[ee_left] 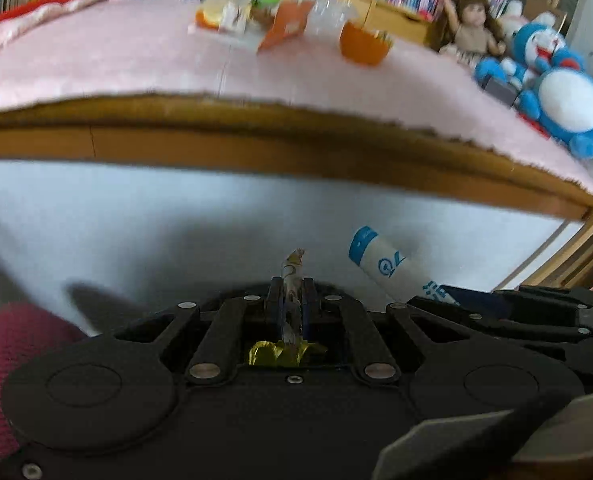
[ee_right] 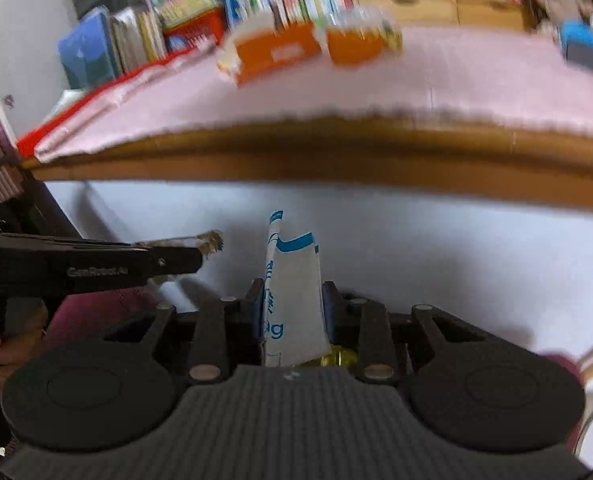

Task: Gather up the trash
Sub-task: 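Lower both held items into the black bin and open both tools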

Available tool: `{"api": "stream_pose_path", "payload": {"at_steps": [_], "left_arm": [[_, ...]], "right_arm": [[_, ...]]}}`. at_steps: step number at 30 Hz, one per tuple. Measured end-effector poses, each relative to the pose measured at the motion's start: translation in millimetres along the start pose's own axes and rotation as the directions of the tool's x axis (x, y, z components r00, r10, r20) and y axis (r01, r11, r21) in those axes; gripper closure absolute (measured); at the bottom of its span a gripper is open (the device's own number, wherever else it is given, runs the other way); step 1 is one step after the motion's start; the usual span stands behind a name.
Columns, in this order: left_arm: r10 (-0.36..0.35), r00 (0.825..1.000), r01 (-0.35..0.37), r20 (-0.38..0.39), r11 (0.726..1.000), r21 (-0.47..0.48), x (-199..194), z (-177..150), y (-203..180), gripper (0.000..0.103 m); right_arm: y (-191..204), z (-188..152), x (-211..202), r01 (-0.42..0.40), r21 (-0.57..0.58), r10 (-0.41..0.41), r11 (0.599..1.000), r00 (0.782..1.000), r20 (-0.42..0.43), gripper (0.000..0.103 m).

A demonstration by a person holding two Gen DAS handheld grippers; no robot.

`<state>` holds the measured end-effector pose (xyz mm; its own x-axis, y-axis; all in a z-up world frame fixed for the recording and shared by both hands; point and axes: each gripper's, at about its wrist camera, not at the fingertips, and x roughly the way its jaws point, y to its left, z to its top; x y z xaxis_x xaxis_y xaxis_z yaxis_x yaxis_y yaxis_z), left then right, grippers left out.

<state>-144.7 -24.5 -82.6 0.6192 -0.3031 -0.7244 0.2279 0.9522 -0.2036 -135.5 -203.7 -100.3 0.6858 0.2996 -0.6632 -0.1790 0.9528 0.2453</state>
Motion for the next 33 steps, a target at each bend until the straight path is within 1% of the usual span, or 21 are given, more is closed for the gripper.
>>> {"api": "stream_pose_path", "payload": {"at_steps": [3, 6, 9, 11, 13, 16, 19, 23, 24, 26, 27, 28, 29, 30, 31, 33], "left_arm": [[0.032, 0.996, -0.034, -0.083, 0.999, -0.017, 18, -4, 3, 0.095], [0.033, 0.986, -0.043, -0.161, 0.997, -0.060, 42, -11, 10, 0.095], [0.042, 0.967, -0.061, -0.252, 0.996, -0.068, 74, -18, 13, 0.095], [0.063, 0.949, -0.088, -0.309, 0.994, -0.068, 95, -23, 14, 0.095], [0.076, 0.937, -0.108, -0.340, 0.991, -0.076, 108, -26, 16, 0.095], [0.081, 0.928, -0.119, -0.363, 0.989, -0.083, 117, -27, 18, 0.095], [0.087, 0.923, -0.127, -0.375, 0.989, -0.081, 120, -31, 18, 0.095], [0.090, 0.919, -0.130, -0.384, 0.988, -0.080, 122, -32, 18, 0.093], [0.087, 0.918, -0.129, -0.387, 0.988, -0.084, 122, -32, 19, 0.093], [0.083, 0.918, -0.127, -0.389, 0.988, -0.090, 121, -31, 19, 0.091], [0.081, 0.918, -0.125, -0.389, 0.988, -0.090, 121, -30, 19, 0.090], [0.079, 0.918, -0.123, -0.388, 0.988, -0.090, 120, -30, 20, 0.090], [0.080, 0.919, -0.123, -0.386, 0.988, -0.089, 119, -29, 19, 0.087], [0.079, 0.920, -0.122, -0.385, 0.989, -0.087, 118, -29, 18, 0.079], [0.082, 0.920, -0.123, -0.382, 0.989, -0.085, 117, -28, 18, 0.060], [0.116, 0.924, -0.152, -0.364, 0.986, -0.071, 115, -26, 16, 0.047]], "right_arm": [[-8, -7, 21, 0.018, 0.053, -0.014, 0.998, 0.997, -0.078, 0.069], [-14, -16, 42, 0.034, 0.076, -0.022, 0.997, 0.988, -0.156, 0.068], [-18, -24, 62, 0.054, 0.091, -0.033, 0.994, 0.976, -0.215, 0.068], [-20, -28, 74, 0.064, 0.095, -0.039, 0.993, 0.968, -0.246, 0.068], [-23, -31, 84, 0.073, 0.101, -0.043, 0.992, 0.960, -0.277, 0.068], [-25, -37, 94, 0.078, 0.110, -0.041, 0.991, 0.950, -0.309, 0.066], [-29, -37, 97, 0.085, 0.119, -0.043, 0.989, 0.946, -0.321, 0.063], [-33, -36, 96, 0.080, 0.131, -0.035, 0.988, 0.947, -0.318, 0.054], [-34, -35, 95, 0.080, 0.132, -0.035, 0.988, 0.948, -0.317, 0.048], [-35, -34, 94, 0.079, 0.133, -0.033, 0.988, 0.949, -0.312, 0.044], [-35, -34, 94, 0.079, 0.133, -0.034, 0.988, 0.949, -0.312, 0.041], [-36, -33, 94, 0.079, 0.133, -0.034, 0.988, 0.949, -0.313, 0.041], [-36, -33, 93, 0.076, 0.135, -0.031, 0.988, 0.950, -0.311, 0.039], [-36, -32, 93, 0.075, 0.136, -0.029, 0.988, 0.951, -0.309, 0.038], [-36, -32, 92, 0.075, 0.135, -0.030, 0.988, 0.951, -0.307, 0.037], [-36, -31, 91, 0.078, 0.130, -0.036, 0.988, 0.953, -0.300, 0.034]]}}
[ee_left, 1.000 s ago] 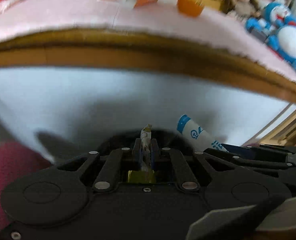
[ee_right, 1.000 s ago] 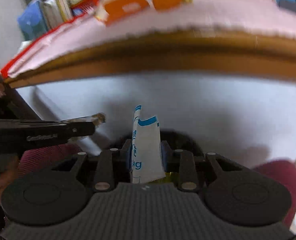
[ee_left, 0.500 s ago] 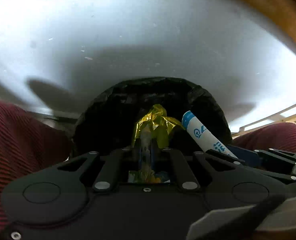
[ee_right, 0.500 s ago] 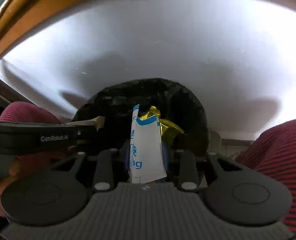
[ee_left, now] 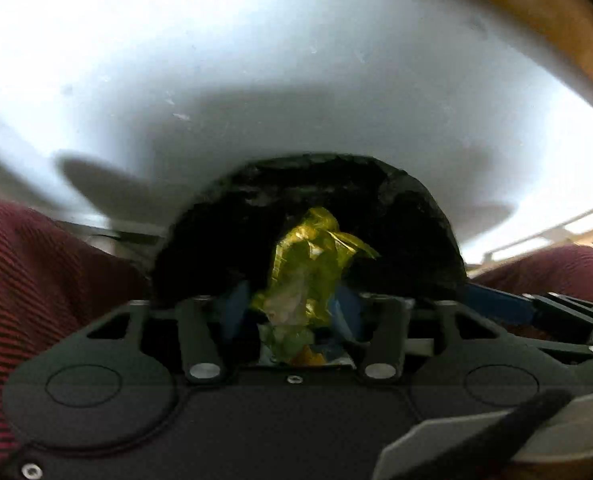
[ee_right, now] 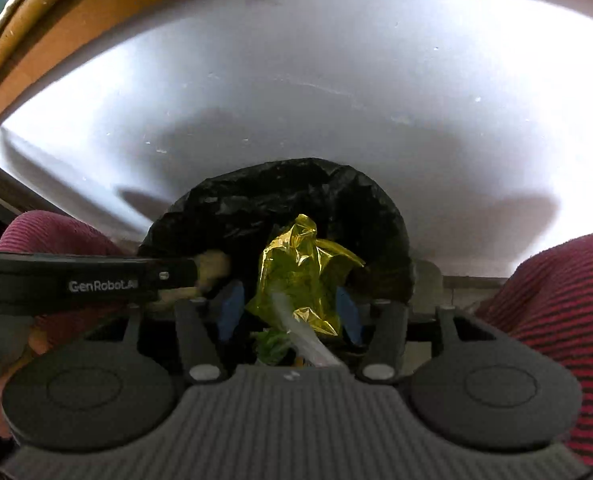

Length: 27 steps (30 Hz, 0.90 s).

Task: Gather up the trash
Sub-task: 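Lower both held items into the black bin and open both tools, then grasp the orange peel with the right tool while the left tool grasps a tissue scrap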

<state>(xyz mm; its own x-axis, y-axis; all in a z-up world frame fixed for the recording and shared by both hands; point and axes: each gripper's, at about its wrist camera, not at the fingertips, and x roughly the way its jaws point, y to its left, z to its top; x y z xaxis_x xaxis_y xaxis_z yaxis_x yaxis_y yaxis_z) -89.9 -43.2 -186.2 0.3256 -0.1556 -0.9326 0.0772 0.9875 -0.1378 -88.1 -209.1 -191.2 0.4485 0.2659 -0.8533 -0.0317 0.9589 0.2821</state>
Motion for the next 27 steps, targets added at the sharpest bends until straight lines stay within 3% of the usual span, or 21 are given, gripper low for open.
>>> {"api": "stream_pose_path", "payload": {"at_steps": [3, 10, 16, 19, 23, 27], "left_arm": [[0.015, 1.000, -0.016, 0.020, 1.000, 0.015, -5, 2, -1, 0.037], [0.003, 0.992, -0.007, 0.126, 0.999, 0.035, -38, 4, 2, 0.029], [-0.048, 0.957, 0.021, 0.285, 0.995, 0.099, -92, 8, 0, 0.023], [-0.098, 0.913, 0.052, 0.396, 0.991, 0.124, -127, 9, 1, 0.021], [-0.134, 0.797, 0.088, 0.588, 0.990, 0.106, -172, 14, 5, 0.012], [-0.131, 0.729, 0.060, 0.672, 0.990, 0.128, -191, 35, 3, 0.008]], "right_arm": [[-1, 1, -5, -0.002, 0.000, 0.002, 1.000, 1.000, 0.015, 0.033], [-2, 9, -28, -0.004, -0.031, 0.007, 1.000, 0.996, 0.089, 0.030], [6, 21, -71, -0.053, -0.103, 0.074, 0.993, 0.975, 0.210, 0.025], [13, 28, -98, -0.070, -0.179, 0.120, 0.981, 0.951, 0.286, 0.022], [28, 35, -128, 0.004, -0.281, 0.114, 0.960, 0.908, 0.402, 0.021], [31, 52, -147, 0.023, -0.271, 0.120, 0.962, 0.860, 0.496, 0.020]]}}
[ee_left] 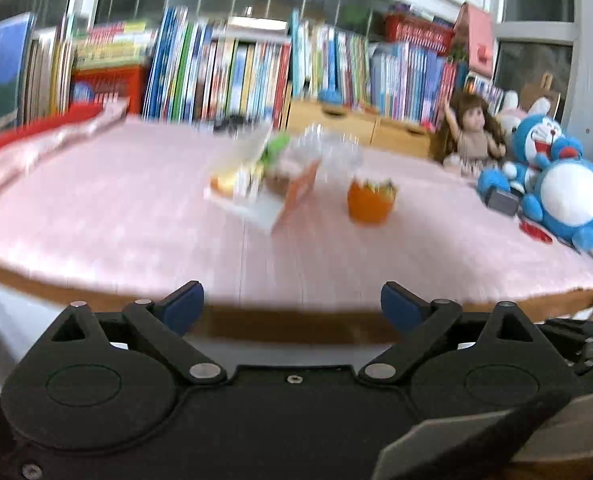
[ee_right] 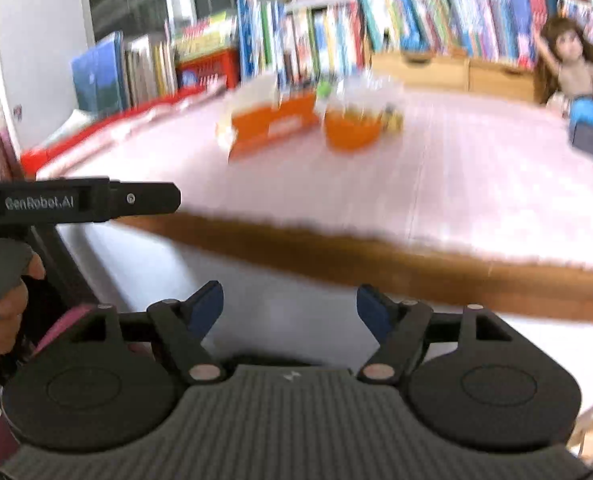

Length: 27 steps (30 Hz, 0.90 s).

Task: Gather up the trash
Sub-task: 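Grasp the orange peel with the right tool while the left tool grasps a tissue scrap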

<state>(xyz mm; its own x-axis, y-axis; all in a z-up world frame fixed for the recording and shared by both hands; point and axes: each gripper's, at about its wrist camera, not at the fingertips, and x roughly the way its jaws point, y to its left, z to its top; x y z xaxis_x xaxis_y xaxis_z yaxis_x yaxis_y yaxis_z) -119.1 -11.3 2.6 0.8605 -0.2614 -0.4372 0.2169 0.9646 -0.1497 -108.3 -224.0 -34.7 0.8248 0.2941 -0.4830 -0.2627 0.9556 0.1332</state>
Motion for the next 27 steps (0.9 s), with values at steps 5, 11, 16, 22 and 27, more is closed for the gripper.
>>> {"api": "stream_pose_path", "payload": {"at_steps": [5, 11, 16, 22, 27], "left_arm": [[0.054, 0.997, -0.054, 0.048, 0.999, 0.002, 25, 24, 1, 0.010], [0.031, 0.998, -0.030, 0.045, 0.999, -0.039, 63, 41, 5, 0.034], [0.071, 0.997, -0.070, 0.027, 0.997, -0.043, 98, 47, 6, 0.059], [0.085, 0.996, -0.085, 0.025, 0.996, -0.012, 131, 49, 4, 0.060], [0.007, 0.999, -0.004, 0.044, 0.999, -0.047, 144, 43, 2, 0.101]], "right_arm": [[-7, 31, 9, 0.079, 0.017, -0.080, 0.997, 0.993, 0.084, 0.022], [-22, 60, 36, 0.088, 0.067, -0.094, 0.994, 0.991, 0.091, 0.035], [-31, 79, 67, 0.076, 0.098, -0.083, 0.992, 0.994, 0.066, 0.036], [-33, 88, 110, 0.097, 0.135, -0.100, 0.986, 0.995, 0.020, 0.031], [-33, 90, 122, 0.085, 0.178, -0.090, 0.980, 0.996, 0.020, 0.060]]}}
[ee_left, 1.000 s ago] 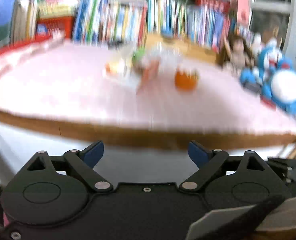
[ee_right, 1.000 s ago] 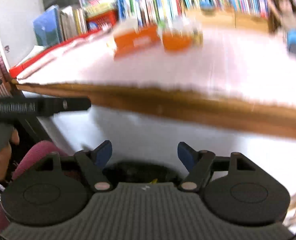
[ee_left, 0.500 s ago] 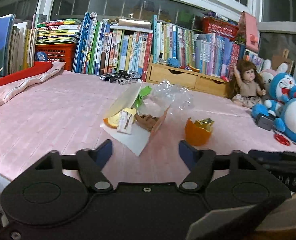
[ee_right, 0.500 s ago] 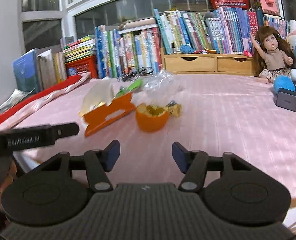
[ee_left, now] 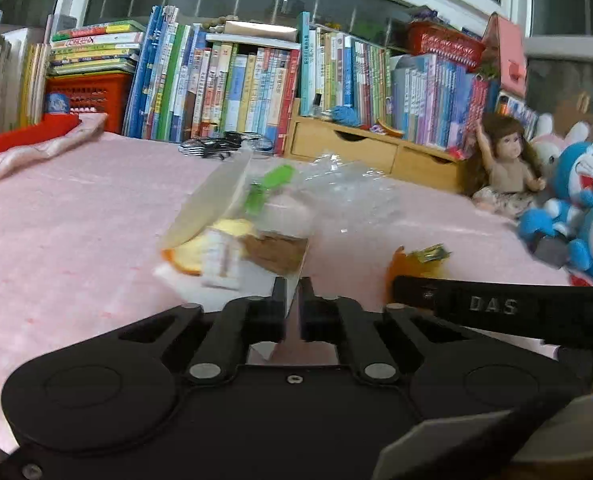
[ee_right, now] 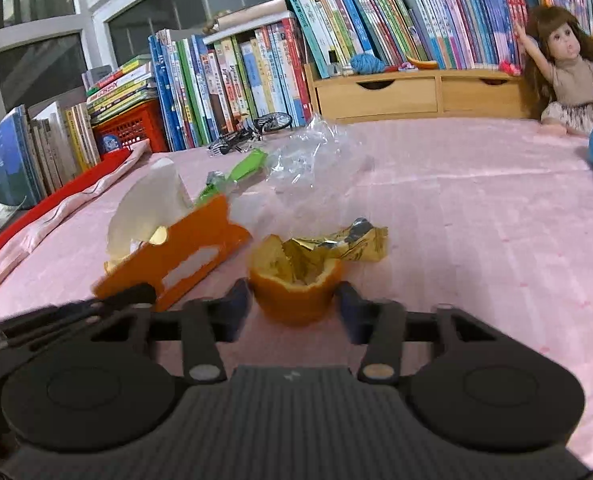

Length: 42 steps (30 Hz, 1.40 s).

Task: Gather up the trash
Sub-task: 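Grasp the orange peel with the right tool while the left tool grasps a tissue scrap, then lower both held items into the black bin and open both tools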

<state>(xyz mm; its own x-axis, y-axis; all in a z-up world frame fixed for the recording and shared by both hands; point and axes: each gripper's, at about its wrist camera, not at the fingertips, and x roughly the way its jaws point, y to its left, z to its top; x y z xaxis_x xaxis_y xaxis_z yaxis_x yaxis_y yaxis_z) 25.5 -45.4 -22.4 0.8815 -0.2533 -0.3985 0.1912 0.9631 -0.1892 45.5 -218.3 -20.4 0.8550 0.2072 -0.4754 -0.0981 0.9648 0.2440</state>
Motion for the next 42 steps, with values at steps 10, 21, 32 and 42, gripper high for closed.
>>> {"api": "stream_pose_path", "payload": {"at_steps": [10, 21, 32, 42], "left_arm": [[-0.117, 0.982, 0.100, 0.147, 0.988, 0.116, -29, 12, -22, 0.103], [-0.157, 0.978, 0.113, 0.136, 0.952, 0.285, -61, -10, -30, 0.052], [0.038, 0.999, -0.042, 0.021, 0.980, 0.197, -21, 0, -14, 0.084], [0.056, 0.998, -0.049, -0.030, 0.981, 0.188, 5, -3, -26, 0.077]], "right_arm": [[-15, -4, -29, -0.007, 0.021, 0.006, 1.000, 0.999, 0.039, 0.062], [-30, -22, -54, 0.031, -0.046, -0.030, 0.998, 0.999, 0.021, 0.055], [-31, -28, -60, 0.100, -0.071, -0.097, 0.992, 0.994, 0.047, 0.054], [-29, -30, -60, 0.111, -0.077, -0.106, 0.991, 0.993, 0.058, 0.055]]}}
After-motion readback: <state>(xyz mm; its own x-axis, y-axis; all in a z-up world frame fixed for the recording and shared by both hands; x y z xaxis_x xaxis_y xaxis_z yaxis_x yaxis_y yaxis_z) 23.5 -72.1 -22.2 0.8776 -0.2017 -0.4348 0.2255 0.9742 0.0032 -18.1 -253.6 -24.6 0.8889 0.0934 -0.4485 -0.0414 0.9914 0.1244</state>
